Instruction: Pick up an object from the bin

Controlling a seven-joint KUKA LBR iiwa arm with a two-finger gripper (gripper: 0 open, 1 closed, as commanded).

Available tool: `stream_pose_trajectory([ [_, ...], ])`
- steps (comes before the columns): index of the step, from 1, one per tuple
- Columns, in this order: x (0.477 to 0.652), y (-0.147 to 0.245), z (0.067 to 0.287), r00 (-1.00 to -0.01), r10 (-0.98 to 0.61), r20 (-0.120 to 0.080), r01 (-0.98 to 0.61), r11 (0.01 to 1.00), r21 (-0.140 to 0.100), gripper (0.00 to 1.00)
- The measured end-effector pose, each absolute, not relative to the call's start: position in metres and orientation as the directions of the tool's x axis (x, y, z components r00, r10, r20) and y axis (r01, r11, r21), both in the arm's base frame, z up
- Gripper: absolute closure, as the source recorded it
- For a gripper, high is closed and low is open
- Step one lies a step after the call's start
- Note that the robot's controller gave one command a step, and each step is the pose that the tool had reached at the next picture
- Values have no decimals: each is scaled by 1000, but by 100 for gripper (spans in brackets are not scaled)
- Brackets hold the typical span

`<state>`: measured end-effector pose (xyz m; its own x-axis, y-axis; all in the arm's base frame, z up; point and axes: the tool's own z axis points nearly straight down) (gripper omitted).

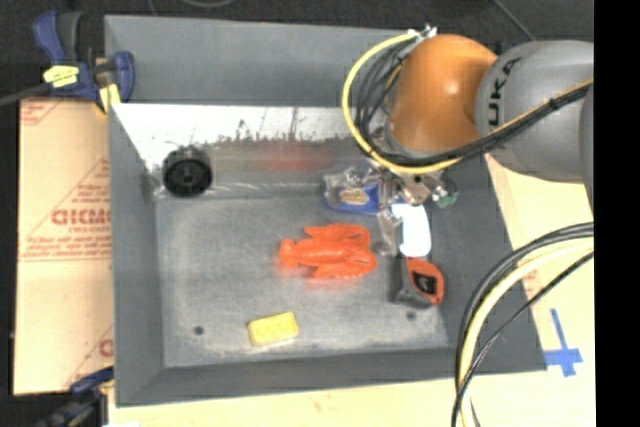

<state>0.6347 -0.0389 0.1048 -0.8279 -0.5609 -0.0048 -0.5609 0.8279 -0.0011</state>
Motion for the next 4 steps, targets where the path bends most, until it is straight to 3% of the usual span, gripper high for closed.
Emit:
stream_pose_trajectory([
  [1,644,-18,125,-710,-704,-2,-704,710,-2,0],
  [3,613,16,88,-597,-802,-3,-802,598,-3,0],
  [4,615,15,76,-535,-845,-11,-845,535,-13,100],
])
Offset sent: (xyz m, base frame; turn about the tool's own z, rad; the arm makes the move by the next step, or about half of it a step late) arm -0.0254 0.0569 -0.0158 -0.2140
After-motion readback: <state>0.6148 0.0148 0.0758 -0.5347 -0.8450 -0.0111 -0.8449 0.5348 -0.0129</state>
